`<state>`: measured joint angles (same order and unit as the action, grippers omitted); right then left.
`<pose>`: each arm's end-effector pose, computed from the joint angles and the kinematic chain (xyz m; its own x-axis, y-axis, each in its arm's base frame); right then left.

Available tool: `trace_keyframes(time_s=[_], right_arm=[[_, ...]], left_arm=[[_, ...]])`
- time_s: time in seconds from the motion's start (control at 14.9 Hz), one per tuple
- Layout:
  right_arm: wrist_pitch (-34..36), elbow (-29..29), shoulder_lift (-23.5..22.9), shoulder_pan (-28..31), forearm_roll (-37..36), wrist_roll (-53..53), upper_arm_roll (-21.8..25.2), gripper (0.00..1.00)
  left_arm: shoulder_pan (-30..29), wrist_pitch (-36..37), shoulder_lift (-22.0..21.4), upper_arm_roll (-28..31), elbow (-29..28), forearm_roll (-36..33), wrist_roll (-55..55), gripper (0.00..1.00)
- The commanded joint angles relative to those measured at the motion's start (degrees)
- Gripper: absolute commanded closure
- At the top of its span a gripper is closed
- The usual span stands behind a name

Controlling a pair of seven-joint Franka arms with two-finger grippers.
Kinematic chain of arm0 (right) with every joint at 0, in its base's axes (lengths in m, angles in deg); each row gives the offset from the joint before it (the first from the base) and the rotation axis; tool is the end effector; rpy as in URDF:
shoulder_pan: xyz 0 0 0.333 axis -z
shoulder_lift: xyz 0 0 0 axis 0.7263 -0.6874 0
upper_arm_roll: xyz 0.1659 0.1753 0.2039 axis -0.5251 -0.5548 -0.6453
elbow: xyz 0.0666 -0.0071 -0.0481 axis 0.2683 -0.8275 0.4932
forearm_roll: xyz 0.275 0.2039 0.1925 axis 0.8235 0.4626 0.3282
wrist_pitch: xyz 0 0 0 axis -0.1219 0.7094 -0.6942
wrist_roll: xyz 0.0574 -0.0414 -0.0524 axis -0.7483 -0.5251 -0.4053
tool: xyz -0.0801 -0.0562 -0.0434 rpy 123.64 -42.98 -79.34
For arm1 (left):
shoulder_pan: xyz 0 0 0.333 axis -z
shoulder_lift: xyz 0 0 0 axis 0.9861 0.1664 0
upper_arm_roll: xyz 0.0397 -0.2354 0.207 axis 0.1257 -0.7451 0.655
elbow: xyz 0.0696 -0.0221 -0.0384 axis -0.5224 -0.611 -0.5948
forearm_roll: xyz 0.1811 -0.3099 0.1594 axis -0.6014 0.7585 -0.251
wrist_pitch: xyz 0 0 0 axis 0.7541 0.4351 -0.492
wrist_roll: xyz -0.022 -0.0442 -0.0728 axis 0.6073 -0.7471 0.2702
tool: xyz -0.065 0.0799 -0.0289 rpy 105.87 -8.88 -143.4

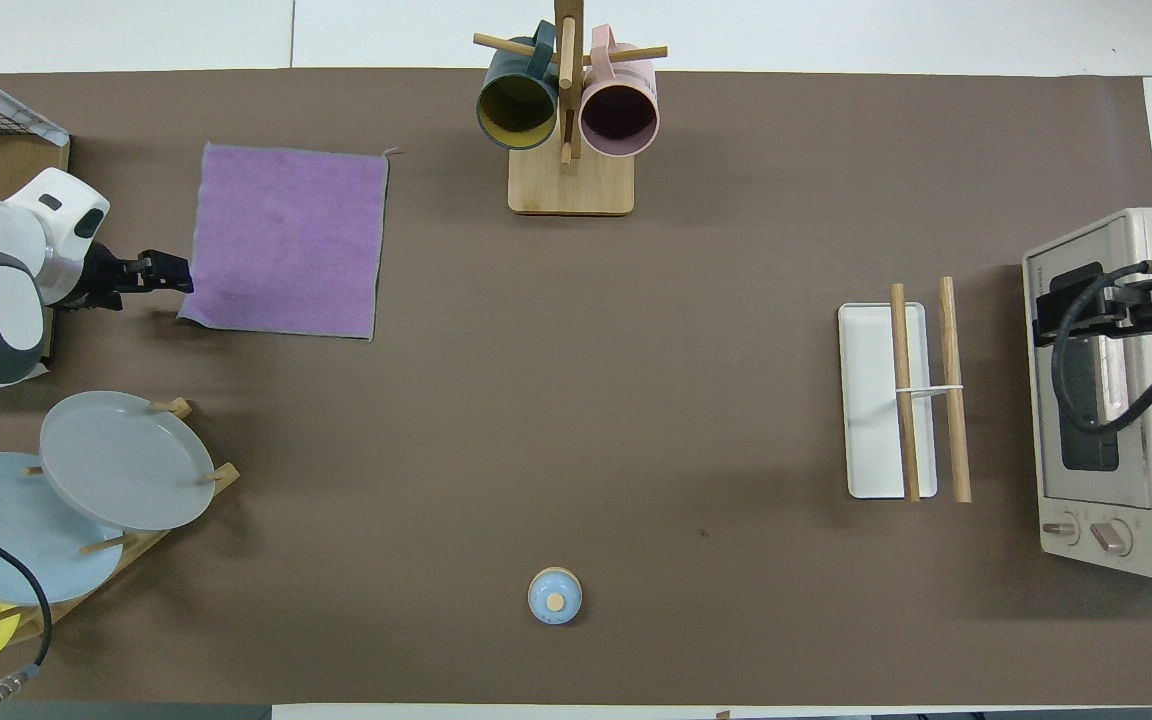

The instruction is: Fold towel and hang on rack

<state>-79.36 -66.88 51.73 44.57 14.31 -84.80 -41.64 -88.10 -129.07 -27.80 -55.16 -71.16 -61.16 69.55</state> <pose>0.5360 0.0295 0.6163 0.9974 -0.0119 -0.0707 -0.0096 -0.9994 0.0322 0.6316 0.0481 0.3172 0.9832 0.1815 0.0202 0.1778 -0.9768 0.1197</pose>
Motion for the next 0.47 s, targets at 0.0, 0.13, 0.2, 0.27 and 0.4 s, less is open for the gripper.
trace_keyframes(time_s=[0.0, 0.13, 0.2, 0.27, 0.4], right_arm=[[-4.5, -6.4, 3.2, -0.6, 1.2, -3.0, -0.4, 0.0], [-6.7, -8.3, 3.3, -0.1, 6.3, -2.4, -0.2, 0.0], [-7.0, -8.9, 3.4, -0.2, 6.4, -2.4, -0.2, 0.0], [-7.0, -9.0, 3.4, -0.4, 6.4, -2.4, -0.2, 0.0], [-8.7, -10.6, 3.4, -0.4, 7.4, -2.3, -0.2, 0.0]], left_arm=[[0.6, -0.4, 0.1, 0.2, -0.2, 2.3, -0.4, 0.16], [0.3, -0.2, 0.5, 0.2, -0.3, 2.3, -0.3, 0.23], [0.4, 0.0, 0.7, 0.2, -0.4, 2.3, -0.3, 0.24], [0.3, 0.3, 0.7, 0.2, -0.5, 2.5, -0.3, 0.27], [0.3, 0.4, 0.7, 0.2, -0.9, 4.8, -0.2, 0.33]])
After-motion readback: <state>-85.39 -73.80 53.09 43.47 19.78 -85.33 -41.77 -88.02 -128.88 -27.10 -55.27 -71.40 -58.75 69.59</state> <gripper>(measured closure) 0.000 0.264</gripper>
